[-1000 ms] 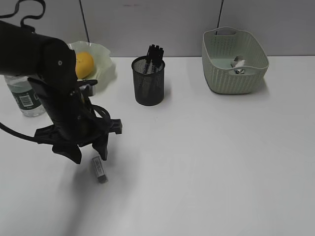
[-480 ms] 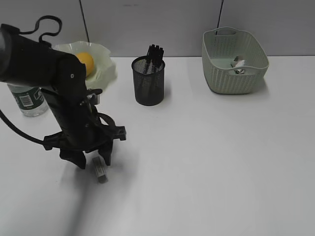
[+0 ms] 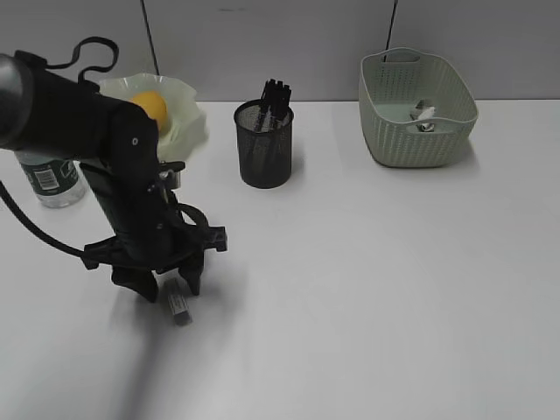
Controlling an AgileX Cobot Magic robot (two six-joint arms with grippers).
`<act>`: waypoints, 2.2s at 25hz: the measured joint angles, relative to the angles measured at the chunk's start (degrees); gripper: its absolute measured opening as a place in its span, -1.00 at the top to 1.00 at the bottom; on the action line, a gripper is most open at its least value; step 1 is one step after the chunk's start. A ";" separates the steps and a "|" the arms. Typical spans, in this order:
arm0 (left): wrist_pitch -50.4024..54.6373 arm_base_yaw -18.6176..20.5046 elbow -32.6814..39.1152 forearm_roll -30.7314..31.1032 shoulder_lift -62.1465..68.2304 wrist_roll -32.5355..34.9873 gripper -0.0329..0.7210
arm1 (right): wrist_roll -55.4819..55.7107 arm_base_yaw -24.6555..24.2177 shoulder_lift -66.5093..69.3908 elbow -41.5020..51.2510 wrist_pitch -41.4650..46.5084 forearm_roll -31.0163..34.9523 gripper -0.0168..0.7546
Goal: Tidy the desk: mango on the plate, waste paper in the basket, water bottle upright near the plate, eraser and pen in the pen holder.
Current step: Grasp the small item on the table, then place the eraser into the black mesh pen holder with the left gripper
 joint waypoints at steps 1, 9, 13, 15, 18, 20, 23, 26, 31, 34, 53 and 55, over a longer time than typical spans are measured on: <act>0.08 0.00 0.00 0.00 0.04 0.00 -0.22 | 0.00 0.00 0.00 0.00 0.00 0.00 -0.36; 1.98 0.12 -0.11 2.09 0.27 0.00 0.44 | 0.00 0.00 0.00 0.00 -0.02 0.00 -0.36; 2.72 0.12 -1.69 1.88 0.92 0.00 0.47 | 0.00 0.00 0.00 0.00 -0.02 0.00 -0.35; 2.56 0.02 -3.43 1.70 1.38 0.00 0.47 | 0.00 0.00 0.00 0.00 -0.02 0.00 -0.35; 4.47 -0.01 -7.72 3.40 1.45 0.00 0.47 | 0.00 0.00 0.00 0.00 -0.02 0.00 -0.35; 6.85 -0.01 -11.71 5.10 1.45 0.19 0.47 | 0.00 0.00 0.00 0.00 -0.02 0.00 -0.35; 9.52 -0.01 -18.44 9.08 1.45 0.31 0.47 | 0.00 0.00 0.00 0.00 -0.02 0.00 -0.35; 10.09 -0.01 -25.86 12.24 1.45 1.67 0.47 | 0.00 0.00 0.00 0.00 -0.02 0.00 -0.35; 3.10 -0.01 -35.05 15.33 1.45 5.62 0.47 | 0.00 0.00 0.00 0.00 -0.02 0.00 -0.35; -4.06 0.05 -35.81 18.18 1.49 5.97 0.47 | 0.00 0.00 0.00 0.00 -0.06 0.00 -0.35; -21.61 0.11 -35.96 20.58 12.34 6.08 0.05 | 0.00 0.00 0.00 0.00 -0.08 0.00 -0.35; -21.61 0.11 -35.96 20.58 12.34 6.08 -0.14 | 0.00 0.00 0.00 0.00 -0.08 0.00 -0.35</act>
